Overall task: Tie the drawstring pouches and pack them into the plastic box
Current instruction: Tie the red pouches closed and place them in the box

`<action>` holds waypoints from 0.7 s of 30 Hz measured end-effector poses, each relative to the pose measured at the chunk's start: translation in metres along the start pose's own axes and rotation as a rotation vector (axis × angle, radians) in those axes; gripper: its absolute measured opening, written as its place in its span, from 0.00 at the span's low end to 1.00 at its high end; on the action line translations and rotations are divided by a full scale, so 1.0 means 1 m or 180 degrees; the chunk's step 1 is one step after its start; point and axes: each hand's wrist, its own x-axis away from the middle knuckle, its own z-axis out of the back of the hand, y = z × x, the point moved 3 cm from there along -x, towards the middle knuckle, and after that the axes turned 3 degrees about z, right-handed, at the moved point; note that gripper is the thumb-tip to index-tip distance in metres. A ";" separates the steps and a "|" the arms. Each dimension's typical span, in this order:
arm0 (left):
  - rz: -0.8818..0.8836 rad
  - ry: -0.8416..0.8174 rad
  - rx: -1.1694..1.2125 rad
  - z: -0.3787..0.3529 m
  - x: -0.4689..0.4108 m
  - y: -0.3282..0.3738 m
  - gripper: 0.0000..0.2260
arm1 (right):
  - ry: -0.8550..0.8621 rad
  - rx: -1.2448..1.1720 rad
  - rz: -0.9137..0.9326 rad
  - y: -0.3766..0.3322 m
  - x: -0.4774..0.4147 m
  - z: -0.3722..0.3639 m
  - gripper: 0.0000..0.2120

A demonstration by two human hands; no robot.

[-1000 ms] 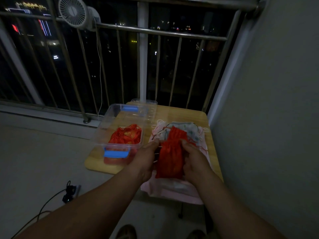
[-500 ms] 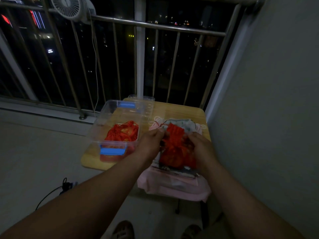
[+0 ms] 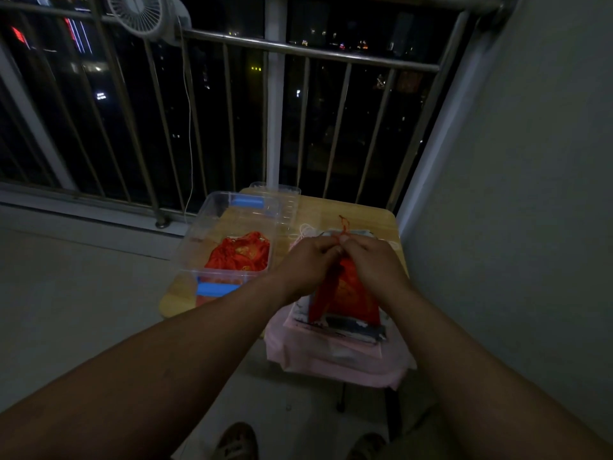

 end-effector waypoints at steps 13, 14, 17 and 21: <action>-0.0079 0.0048 -0.0111 0.007 -0.002 -0.011 0.10 | -0.0356 -0.1659 -0.1085 0.048 0.013 -0.022 0.07; -0.0111 0.0045 -0.0128 0.006 -0.002 -0.012 0.09 | -0.0346 -0.1712 -0.1125 0.049 0.013 -0.022 0.06; -0.0147 0.0046 -0.0213 0.004 -0.004 -0.012 0.09 | -0.0234 -0.1823 -0.1133 0.051 0.013 -0.023 0.05; -0.0159 0.0251 -0.0202 0.002 -0.002 -0.015 0.11 | -0.0024 -0.2296 -0.1082 0.052 0.015 -0.030 0.08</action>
